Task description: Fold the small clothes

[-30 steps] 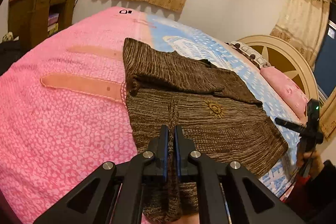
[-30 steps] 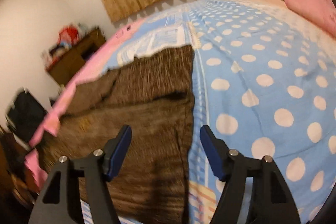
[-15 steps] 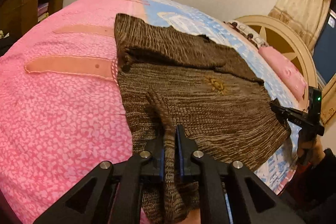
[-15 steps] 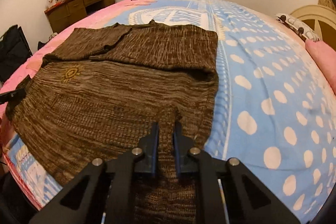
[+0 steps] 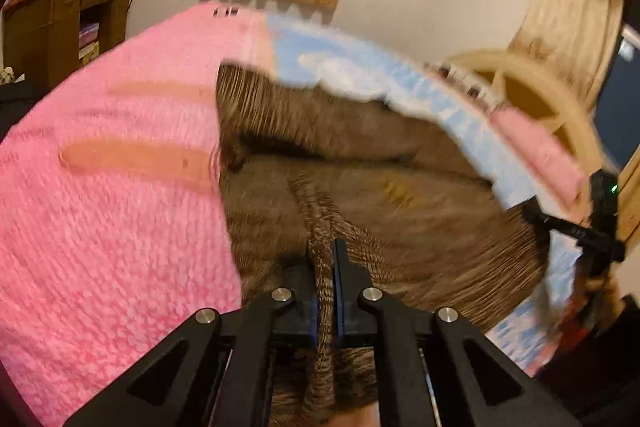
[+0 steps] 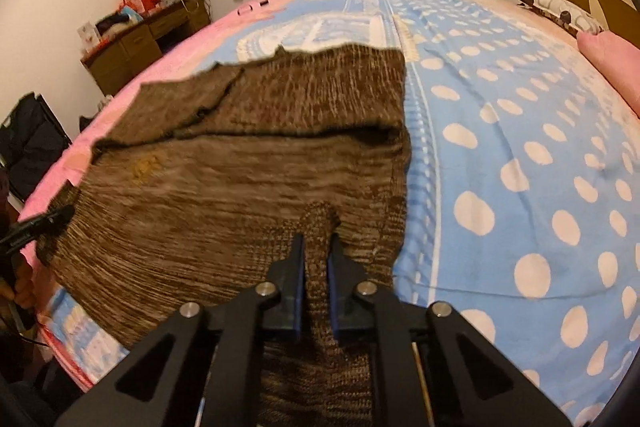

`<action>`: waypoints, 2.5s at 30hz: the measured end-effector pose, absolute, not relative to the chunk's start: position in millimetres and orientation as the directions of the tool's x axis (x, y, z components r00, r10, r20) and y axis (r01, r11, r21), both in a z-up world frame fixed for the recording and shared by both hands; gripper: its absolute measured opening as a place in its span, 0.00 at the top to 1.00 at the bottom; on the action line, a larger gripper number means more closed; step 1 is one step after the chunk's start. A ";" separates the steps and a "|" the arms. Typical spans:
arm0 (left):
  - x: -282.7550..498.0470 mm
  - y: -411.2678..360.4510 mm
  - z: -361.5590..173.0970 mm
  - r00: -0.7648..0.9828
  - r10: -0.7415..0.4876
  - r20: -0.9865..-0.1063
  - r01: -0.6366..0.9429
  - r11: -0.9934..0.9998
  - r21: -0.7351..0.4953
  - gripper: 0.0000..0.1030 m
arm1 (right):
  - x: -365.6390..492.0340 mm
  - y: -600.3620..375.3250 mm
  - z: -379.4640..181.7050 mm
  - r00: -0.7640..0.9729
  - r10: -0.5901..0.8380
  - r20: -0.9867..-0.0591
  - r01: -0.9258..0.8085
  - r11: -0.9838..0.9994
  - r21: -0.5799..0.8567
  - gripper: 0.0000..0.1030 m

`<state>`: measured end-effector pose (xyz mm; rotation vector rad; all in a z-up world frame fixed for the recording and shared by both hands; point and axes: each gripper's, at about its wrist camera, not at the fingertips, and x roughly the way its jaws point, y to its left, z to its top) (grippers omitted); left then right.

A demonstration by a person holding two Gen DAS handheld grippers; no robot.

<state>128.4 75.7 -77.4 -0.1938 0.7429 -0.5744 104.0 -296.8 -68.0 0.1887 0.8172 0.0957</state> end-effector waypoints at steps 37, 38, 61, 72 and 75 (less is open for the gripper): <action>368.1 52.1 -105.0 0.629 -0.379 -0.679 0.127 0.912 -0.390 0.92 | 344.6 -330.5 -78.6 0.694 -0.005 -0.720 0.098 0.991 0.088 0.87; 368.7 53.2 -106.1 0.622 -0.381 -0.684 0.122 0.910 -0.396 0.91 | 345.2 -332.6 -78.1 0.690 0.006 -0.724 0.099 0.990 0.102 0.86; 208.6 52.2 -86.2 0.642 -0.179 -0.745 0.128 0.984 -0.127 0.90 | 169.1 -283.9 -66.6 0.706 -0.033 -0.708 0.081 0.996 0.034 0.86; 189.0 64.3 -89.9 0.660 -0.164 -0.733 0.083 0.986 -0.147 0.89 | 165.7 -287.0 -80.1 0.683 -0.081 -0.726 0.147 0.989 0.028 0.83; 172.1 79.8 -93.3 0.705 -0.186 -0.685 0.017 0.969 -0.245 0.47 | 140.0 -272.0 -55.2 0.755 -0.040 -0.654 0.124 0.989 0.083 0.56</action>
